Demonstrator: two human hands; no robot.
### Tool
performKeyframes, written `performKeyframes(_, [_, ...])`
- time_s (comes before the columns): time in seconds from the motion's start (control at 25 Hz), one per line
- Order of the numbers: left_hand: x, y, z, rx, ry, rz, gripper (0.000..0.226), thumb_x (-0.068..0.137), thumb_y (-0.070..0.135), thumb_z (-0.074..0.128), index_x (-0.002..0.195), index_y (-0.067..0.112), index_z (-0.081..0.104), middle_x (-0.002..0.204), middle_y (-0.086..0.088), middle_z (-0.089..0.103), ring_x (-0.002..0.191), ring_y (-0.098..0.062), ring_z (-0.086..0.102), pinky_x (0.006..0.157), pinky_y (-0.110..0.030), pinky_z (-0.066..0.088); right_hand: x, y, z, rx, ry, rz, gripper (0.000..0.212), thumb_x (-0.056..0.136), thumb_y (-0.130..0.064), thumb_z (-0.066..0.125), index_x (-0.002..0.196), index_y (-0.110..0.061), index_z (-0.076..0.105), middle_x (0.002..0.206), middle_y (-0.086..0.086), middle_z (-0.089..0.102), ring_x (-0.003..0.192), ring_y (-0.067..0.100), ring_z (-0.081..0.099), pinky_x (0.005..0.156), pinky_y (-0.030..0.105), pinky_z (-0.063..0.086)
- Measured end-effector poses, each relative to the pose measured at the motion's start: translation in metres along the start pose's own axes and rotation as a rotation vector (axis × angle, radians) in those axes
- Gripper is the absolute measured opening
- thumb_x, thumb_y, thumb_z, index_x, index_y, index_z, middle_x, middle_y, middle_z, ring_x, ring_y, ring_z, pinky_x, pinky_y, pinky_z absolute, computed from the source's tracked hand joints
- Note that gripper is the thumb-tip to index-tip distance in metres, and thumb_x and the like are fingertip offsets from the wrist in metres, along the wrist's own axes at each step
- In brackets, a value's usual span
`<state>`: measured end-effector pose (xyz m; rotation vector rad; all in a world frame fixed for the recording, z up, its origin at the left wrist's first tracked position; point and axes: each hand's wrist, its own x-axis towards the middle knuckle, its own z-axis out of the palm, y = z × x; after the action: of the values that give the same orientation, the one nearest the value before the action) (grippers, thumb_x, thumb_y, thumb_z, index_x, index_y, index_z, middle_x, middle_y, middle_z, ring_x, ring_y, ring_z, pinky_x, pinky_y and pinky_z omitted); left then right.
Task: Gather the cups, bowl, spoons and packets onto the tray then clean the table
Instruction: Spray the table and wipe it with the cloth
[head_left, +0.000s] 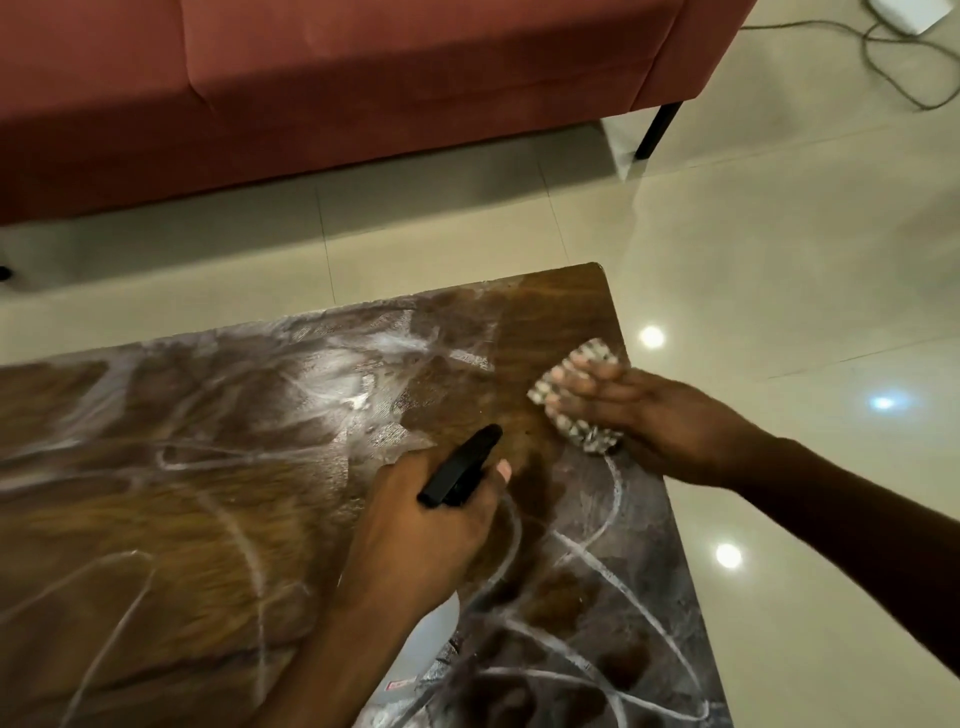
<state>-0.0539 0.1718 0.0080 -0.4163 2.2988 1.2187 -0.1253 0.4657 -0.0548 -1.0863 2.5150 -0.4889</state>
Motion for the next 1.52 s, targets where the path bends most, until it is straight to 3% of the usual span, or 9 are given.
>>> performKeyframes(0.16, [-0.017,-0.006,0.011,-0.015,-0.03,0.024,0.045,0.091,0.058,0.073,0.064,0.026,0.056,0.044,0.009,0.044,0.038,-0.008,0.039,0.042,-0.016,0.031,0.04,0.003,-0.005,0.141,0.214,0.489,0.08,0.092,0.012,0.054,0.164,-0.021,0.042,0.176,0.004,0.027,0.167,0.029,0.014,0.131,0.052,0.026])
performKeyframes(0.2, [-0.022,-0.006,0.017,-0.02,-0.028,0.021,0.047,0.09,0.059,0.073,0.065,0.024,0.055,0.045,0.011,0.046,0.039,-0.007,0.041,0.043,-0.016,0.032,0.042,-0.011,0.004,0.139,0.199,0.471,0.079,0.093,0.009,0.053,0.164,-0.022,0.042,0.177,0.004,0.026,0.167,0.029,0.013,0.132,0.052,0.024])
performKeyframes(0.4, [-0.043,-0.011,0.039,-0.028,-0.087,0.012,0.044,0.091,0.059,0.073,0.059,0.035,0.055,0.043,0.012,0.044,0.037,-0.008,0.039,0.042,-0.016,0.03,-0.05,-0.037,0.034,0.035,-0.041,-0.14,0.068,0.102,-0.004,0.054,0.165,-0.021,0.04,0.177,0.002,0.027,0.167,0.024,0.016,0.133,0.05,0.026])
performKeyframes(0.68, [-0.063,-0.022,0.057,-0.001,-0.063,0.023,0.044,0.09,0.059,0.074,0.069,0.025,0.058,0.046,0.008,0.044,0.039,-0.008,0.041,0.042,-0.016,0.031,0.003,-0.018,0.01,0.207,0.172,0.405,0.079,0.094,0.01,0.052,0.165,-0.023,0.04,0.177,0.002,0.025,0.167,0.027,0.012,0.133,0.051,0.022])
performKeyframes(0.92, [-0.084,-0.029,0.066,-0.015,-0.101,-0.04,0.038,0.093,0.05,0.076,0.062,0.038,0.058,0.043,0.009,0.051,0.034,-0.006,0.048,0.039,-0.016,0.035,-0.094,-0.049,0.041,-0.006,-0.149,-0.305,0.062,0.109,-0.015,0.051,0.167,-0.028,0.035,0.178,-0.004,0.023,0.167,0.019,0.01,0.131,0.051,0.027])
performKeyframes(1.12, [-0.094,-0.019,0.08,0.01,-0.094,-0.061,0.04,0.091,0.056,0.075,0.076,0.02,0.066,0.056,-0.009,0.066,0.05,-0.028,0.066,0.058,-0.046,0.057,-0.036,-0.027,0.021,0.121,0.083,0.267,0.077,0.095,0.006,0.056,0.165,-0.021,0.04,0.177,0.002,0.025,0.167,0.027,0.011,0.132,0.052,0.025])
performKeyframes(1.2, [-0.096,-0.018,0.086,0.014,-0.096,-0.084,0.044,0.091,0.058,0.075,0.075,0.018,0.066,0.056,-0.012,0.063,0.05,-0.032,0.062,0.057,-0.046,0.056,-0.035,-0.043,0.029,0.138,0.035,0.22,0.078,0.095,0.004,0.056,0.165,-0.023,0.04,0.177,0.001,0.025,0.167,0.028,0.011,0.133,0.052,0.024])
performKeyframes(1.36, [-0.106,-0.021,0.097,0.061,-0.115,-0.03,0.047,0.09,0.056,0.076,0.065,0.021,0.058,0.048,0.01,0.052,0.044,-0.01,0.048,0.054,-0.03,0.041,-0.088,-0.031,0.03,0.02,-0.082,-0.121,0.074,0.099,0.003,0.056,0.166,-0.021,0.038,0.177,0.002,0.026,0.167,0.026,0.014,0.131,0.053,0.028])
performKeyframes(1.52, [-0.118,-0.032,0.102,0.118,-0.202,-0.007,0.04,0.092,0.057,0.074,0.076,0.021,0.067,0.064,-0.001,0.066,0.059,-0.019,0.064,0.062,-0.039,0.054,-0.074,-0.019,0.031,0.131,0.103,0.253,0.08,0.092,0.01,0.054,0.164,-0.022,0.042,0.176,0.003,0.029,0.166,0.029,0.017,0.128,0.056,0.033])
